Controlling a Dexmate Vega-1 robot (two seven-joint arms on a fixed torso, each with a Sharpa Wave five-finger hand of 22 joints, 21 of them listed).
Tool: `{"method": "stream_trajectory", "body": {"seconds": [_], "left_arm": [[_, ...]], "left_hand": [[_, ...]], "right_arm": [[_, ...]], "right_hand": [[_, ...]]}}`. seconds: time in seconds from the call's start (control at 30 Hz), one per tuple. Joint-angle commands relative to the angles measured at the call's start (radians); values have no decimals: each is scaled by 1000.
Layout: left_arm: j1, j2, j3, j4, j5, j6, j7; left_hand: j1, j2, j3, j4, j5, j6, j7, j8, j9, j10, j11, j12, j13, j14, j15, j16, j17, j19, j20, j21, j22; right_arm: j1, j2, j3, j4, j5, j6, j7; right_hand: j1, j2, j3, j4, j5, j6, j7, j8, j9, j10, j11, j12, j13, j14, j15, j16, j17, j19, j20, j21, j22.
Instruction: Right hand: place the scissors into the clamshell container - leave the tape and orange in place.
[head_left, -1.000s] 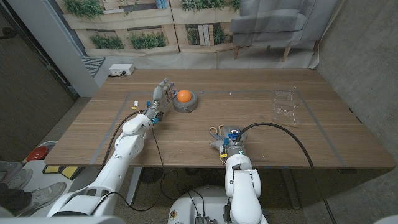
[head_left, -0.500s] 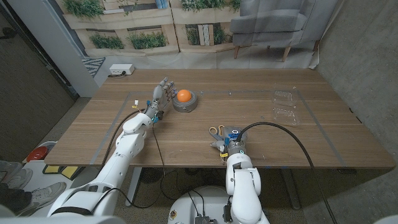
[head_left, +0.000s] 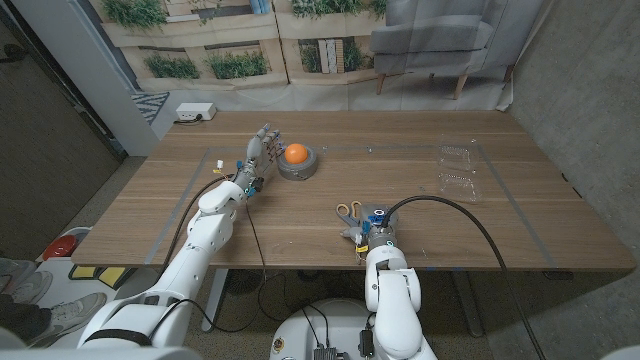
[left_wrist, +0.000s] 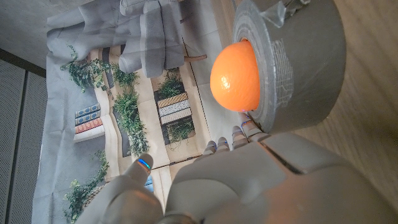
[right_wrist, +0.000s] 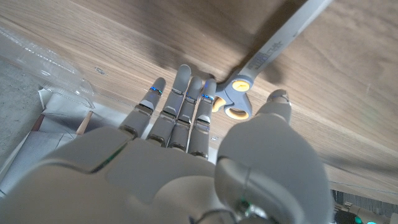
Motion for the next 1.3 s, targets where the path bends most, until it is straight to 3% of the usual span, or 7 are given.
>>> {"method": "stream_trajectory", "body": {"seconds": [0.03,0.27,0.43,0.73,0.9,1.07,1.3], "left_arm": [[8,-2,0,-18,-3,8,4],[16,0,-2,-30,-4,10,4],[21,1,-4,-36,-7,12,4],[27,4,-9,-43,-10,10,3],[28,5,-10,-45,-12,12,1],[27,5,-10,-43,-11,11,1],[25,6,-9,-38,-10,9,1]], "left_hand": [[-3,109,-1,4,5,1,4,0,4,-67,0,7,5,-79,3,8,5,-5,8,-2,4],[-4,109,-1,4,5,1,4,0,4,-66,0,8,5,-79,4,9,5,-5,9,-3,4],[-4,108,-2,4,5,2,4,0,4,-66,0,7,5,-78,2,9,5,-5,9,-3,4],[-5,107,-4,4,5,2,3,1,4,-66,0,7,5,-77,2,9,5,-5,9,-3,4],[-5,106,-4,4,5,3,3,1,4,-66,0,7,5,-77,1,9,5,-5,8,-3,4],[-6,106,-5,4,4,3,3,0,4,-67,-1,7,5,-78,2,9,5,-4,7,-4,4],[-6,106,-6,4,4,3,3,0,4,-66,-2,7,5,-77,2,9,5,-4,6,-4,4]], "right_arm": [[4,-5,-1,21,-18,-10,7],[0,-11,-2,21,-12,-8,-11],[-2,-15,-5,22,-13,-11,-29],[0,-14,-12,32,-30,-12,-34],[0,-16,-13,33,-25,-9,-49],[-4,-21,-13,33,-10,-9,-78],[-4,-17,-16,47,-14,-25,-112]], "right_hand": [[32,3,4,-16,10,0,-12,7,6,2,-11,13,13,6,-61,10,6,3,-5,-4,3],[94,28,27,-34,25,17,-17,21,13,11,-24,36,37,19,-72,19,3,10,-16,-1,3],[178,80,68,-53,44,50,-19,34,5,43,-32,51,33,58,-84,17,-4,26,-26,6,1],[298,115,118,-69,52,136,-41,62,-15,125,-61,81,16,137,-112,11,7,64,-50,21,0],[337,132,138,-62,50,201,-47,81,-27,161,-64,95,7,173,-125,1,11,78,-63,28,-1],[393,169,182,-53,35,301,-53,105,-50,244,-72,126,-8,231,-139,-13,20,91,-84,37,0],[420,181,211,-46,18,341,-32,108,-71,272,-73,145,-5,262,-148,-17,37,106,-106,48,2]]}}
